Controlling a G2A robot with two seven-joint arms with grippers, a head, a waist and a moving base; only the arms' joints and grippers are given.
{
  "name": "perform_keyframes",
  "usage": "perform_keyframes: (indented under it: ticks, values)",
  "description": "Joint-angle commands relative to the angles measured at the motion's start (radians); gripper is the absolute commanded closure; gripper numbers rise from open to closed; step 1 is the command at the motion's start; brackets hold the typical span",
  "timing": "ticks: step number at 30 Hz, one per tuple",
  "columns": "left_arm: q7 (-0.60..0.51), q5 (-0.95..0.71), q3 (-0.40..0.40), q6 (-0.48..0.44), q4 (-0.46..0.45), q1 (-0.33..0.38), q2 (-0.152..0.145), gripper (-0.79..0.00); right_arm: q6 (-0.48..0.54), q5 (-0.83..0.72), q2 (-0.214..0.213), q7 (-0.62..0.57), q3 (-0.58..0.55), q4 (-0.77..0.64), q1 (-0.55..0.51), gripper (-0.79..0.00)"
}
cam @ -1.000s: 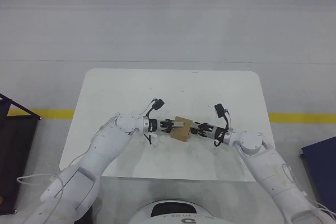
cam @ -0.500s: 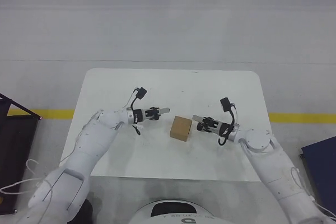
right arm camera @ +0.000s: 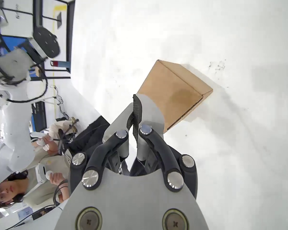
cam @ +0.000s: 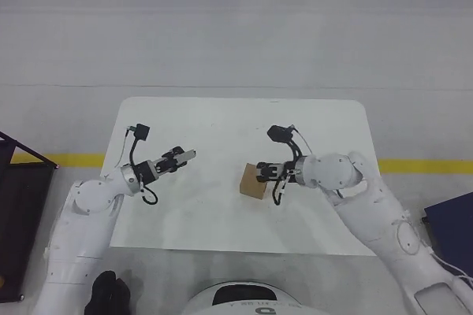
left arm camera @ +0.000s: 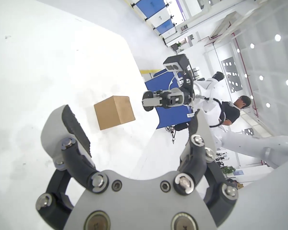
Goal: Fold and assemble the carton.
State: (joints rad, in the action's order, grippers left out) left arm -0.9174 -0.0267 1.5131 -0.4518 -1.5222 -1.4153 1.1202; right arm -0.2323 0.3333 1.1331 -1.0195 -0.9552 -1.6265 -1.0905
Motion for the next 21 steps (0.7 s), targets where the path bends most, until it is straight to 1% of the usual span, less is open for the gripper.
perform_keyframes:
  ticks: [1, 7, 12, 16, 21]
  values:
    - [0.000, 0.000, 0.000, 0.000, 0.004, 0.001, 0.000, -0.785, -0.002, 0.003, 0.010, -0.016, 0.046, 0.034, 0.032, 0.000]
    - [0.000, 0.000, 0.000, 0.000, 0.004, 0.001, 0.000, -0.785, -0.012, 0.014, 0.037, -0.035, 0.132, 0.128, 0.094, 0.000]
    - [0.000, 0.000, 0.000, 0.000, 0.004, 0.001, 0.000, -0.785, -0.009, 0.013, 0.052, -0.035, 0.167, 0.176, 0.127, 0.000]
    - [0.000, 0.000, 0.000, 0.000, 0.004, 0.001, 0.000, -0.785, -0.007, 0.012, 0.055, -0.027, 0.164, 0.187, 0.137, 0.000]
    - [0.000, 0.000, 0.000, 0.000, 0.004, 0.001, 0.000, -0.785, 0.031, -0.020, 0.042, 0.000, 0.108, 0.143, 0.105, 0.000]
